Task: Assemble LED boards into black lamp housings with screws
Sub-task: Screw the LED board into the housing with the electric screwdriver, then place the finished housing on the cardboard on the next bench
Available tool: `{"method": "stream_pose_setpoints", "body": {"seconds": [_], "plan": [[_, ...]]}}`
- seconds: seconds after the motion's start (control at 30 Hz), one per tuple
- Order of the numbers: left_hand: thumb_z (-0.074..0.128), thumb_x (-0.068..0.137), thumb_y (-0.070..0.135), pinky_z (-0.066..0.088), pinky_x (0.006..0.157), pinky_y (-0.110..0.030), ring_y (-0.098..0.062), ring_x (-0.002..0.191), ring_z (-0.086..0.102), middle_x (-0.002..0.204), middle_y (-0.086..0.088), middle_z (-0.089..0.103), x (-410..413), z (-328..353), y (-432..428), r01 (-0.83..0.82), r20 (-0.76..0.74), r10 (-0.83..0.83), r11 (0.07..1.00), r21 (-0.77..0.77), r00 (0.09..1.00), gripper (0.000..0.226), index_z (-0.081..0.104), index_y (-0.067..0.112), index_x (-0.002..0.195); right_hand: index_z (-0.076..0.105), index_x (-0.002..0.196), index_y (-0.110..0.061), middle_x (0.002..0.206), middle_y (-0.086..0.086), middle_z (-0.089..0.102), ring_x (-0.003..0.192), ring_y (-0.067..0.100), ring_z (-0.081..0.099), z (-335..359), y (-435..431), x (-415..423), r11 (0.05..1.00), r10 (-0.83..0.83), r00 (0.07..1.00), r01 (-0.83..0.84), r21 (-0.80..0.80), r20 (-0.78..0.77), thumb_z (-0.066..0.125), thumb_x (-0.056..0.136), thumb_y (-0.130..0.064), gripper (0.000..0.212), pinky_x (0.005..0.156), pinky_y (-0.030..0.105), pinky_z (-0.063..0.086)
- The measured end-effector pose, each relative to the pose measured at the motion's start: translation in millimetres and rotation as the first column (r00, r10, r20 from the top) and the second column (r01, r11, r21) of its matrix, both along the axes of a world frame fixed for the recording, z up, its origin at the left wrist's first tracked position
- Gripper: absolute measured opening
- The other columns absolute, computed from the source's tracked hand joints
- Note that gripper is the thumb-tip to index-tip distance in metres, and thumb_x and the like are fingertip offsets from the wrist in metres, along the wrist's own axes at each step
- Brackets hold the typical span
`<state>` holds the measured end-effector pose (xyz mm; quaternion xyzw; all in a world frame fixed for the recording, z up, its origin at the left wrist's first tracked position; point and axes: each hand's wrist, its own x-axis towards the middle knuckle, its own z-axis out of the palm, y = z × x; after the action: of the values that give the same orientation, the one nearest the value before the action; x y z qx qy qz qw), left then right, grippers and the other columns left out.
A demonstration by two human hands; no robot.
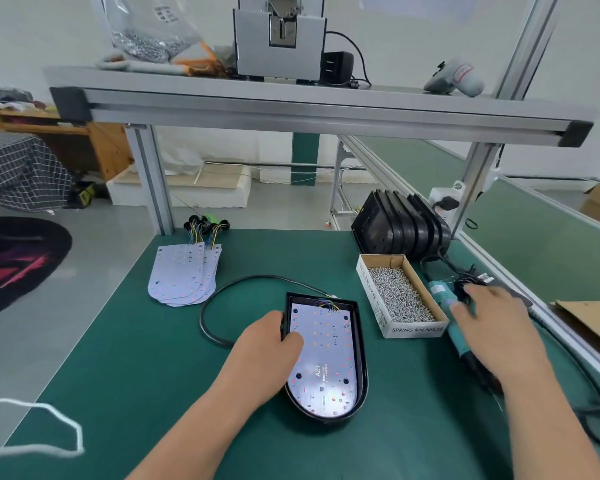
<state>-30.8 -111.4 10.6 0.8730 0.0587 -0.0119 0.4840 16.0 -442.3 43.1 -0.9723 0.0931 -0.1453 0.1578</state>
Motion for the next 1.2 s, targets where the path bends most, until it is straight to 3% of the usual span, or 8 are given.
{"method": "stream_pose_setpoints", "body": {"seconds": [0.13, 0.3, 0.63, 0.73, 0.83, 0.97, 1.07, 1.2], "plan": [[0.047, 0.092, 0.023, 0.033, 0.060, -0.034, -0.019, 0.067, 0.034, 0.073, 0.005, 0.044, 1, 2, 0, -0.016, 0.028, 0.015, 1.000, 0.018, 0.999, 0.014, 0.038, 0.018, 0.081, 0.070, 0.128, -0.029, 0.124, -0.010, 0.069, 0.111, 0.014, 0.063, 13, 49, 15, 0.920, 0.326, 0.913, -0.366, 0.140, 0.246, 0.058, 0.104, -0.027, 0.026, 0.094, 0.033, 0.046], [0.047, 0.089, 0.023, 0.030, 0.059, -0.035, -0.021, 0.064, 0.030, 0.062, 0.012, 0.037, 3, 5, 4, -0.107, 0.053, 0.108, 0.994, -0.017, 0.993, 0.020, 0.033, 0.019, 0.076, 0.067, 0.138, -0.022, 0.133, -0.002, 0.070, 0.128, 0.016, 0.056, -5, 113, 52, 0.758, 0.652, 0.757, -0.652, -0.008, 0.028, 0.053, 0.108, -0.013, 0.034, 0.110, 0.019, 0.035], [0.040, 0.074, 0.043, 0.032, 0.058, -0.034, -0.018, 0.059, 0.039, 0.055, 0.011, 0.044, 12, 10, 26, -0.312, 0.113, 0.302, 0.945, 0.093, 0.947, 0.024, 0.036, 0.019, 0.069, 0.059, 0.100, -0.028, 0.100, 0.000, 0.068, 0.100, 0.028, 0.064, -13, 128, 52, 0.643, 0.631, 0.740, -0.668, -0.375, -0.234, 0.052, 0.097, -0.020, 0.011, 0.096, 0.039, 0.038], [0.049, 0.088, 0.035, 0.042, 0.092, -0.045, -0.023, 0.106, 0.045, 0.105, 0.006, 0.055, 20, 4, 39, -0.395, 0.181, 0.362, 0.896, 0.201, 0.914, 0.030, 0.041, 0.019, 0.064, 0.058, 0.107, -0.023, 0.099, -0.002, 0.064, 0.100, 0.026, 0.061, -17, 123, 40, 0.612, 0.629, 0.741, -0.659, -0.438, -0.235, 0.049, 0.089, -0.017, 0.020, 0.093, 0.040, 0.041], [0.048, 0.096, 0.030, 0.030, 0.115, -0.054, -0.032, 0.134, 0.033, 0.141, -0.009, 0.049, 29, -3, 46, -0.393, 0.073, 0.389, 0.875, 0.281, 0.918, 0.030, 0.044, 0.020, 0.068, 0.057, 0.101, -0.026, 0.093, -0.009, 0.055, 0.094, 0.018, 0.054, -14, 104, 25, 0.623, 0.705, 0.667, -0.744, -0.241, -0.238, 0.051, 0.085, -0.022, 0.017, 0.082, 0.037, 0.043], [0.046, 0.095, 0.030, 0.035, 0.105, -0.051, -0.035, 0.118, 0.044, 0.110, -0.007, 0.057, 30, -5, 44, -0.393, 0.095, 0.383, 0.862, 0.321, 0.919, 0.029, 0.042, 0.017, 0.069, 0.067, 0.087, -0.032, 0.084, -0.006, 0.068, 0.076, 0.009, 0.062, 2, 79, 3, 0.675, 0.730, 0.640, -0.621, 0.397, -0.240, 0.054, 0.075, -0.025, 0.019, 0.073, 0.030, 0.050], [0.046, 0.092, 0.026, 0.034, 0.082, -0.042, -0.030, 0.086, 0.047, 0.075, -0.004, 0.053, 27, -2, 41, -0.378, 0.139, 0.352, 0.845, 0.378, 0.926, 0.029, 0.039, 0.015, 0.066, 0.071, 0.093, -0.012, 0.092, 0.012, 0.078, 0.082, 0.022, 0.071, 3, 71, -5, 0.448, 0.761, 0.640, -0.400, 0.799, -0.106, 0.056, 0.073, -0.014, 0.025, 0.076, 0.029, 0.054], [0.048, 0.096, 0.019, 0.033, 0.061, -0.038, -0.032, 0.067, 0.041, 0.085, -0.007, 0.044, 26, -1, 38, -0.351, 0.156, 0.318, 0.890, 0.291, 0.935, 0.026, 0.039, 0.012, 0.074, 0.060, 0.122, 0.002, 0.113, 0.018, 0.078, 0.107, 0.034, 0.075, -4, 78, -10, 0.292, 0.754, 0.653, -0.237, 0.927, -0.071, 0.050, 0.082, -0.008, 0.042, 0.079, 0.035, 0.060]]}}
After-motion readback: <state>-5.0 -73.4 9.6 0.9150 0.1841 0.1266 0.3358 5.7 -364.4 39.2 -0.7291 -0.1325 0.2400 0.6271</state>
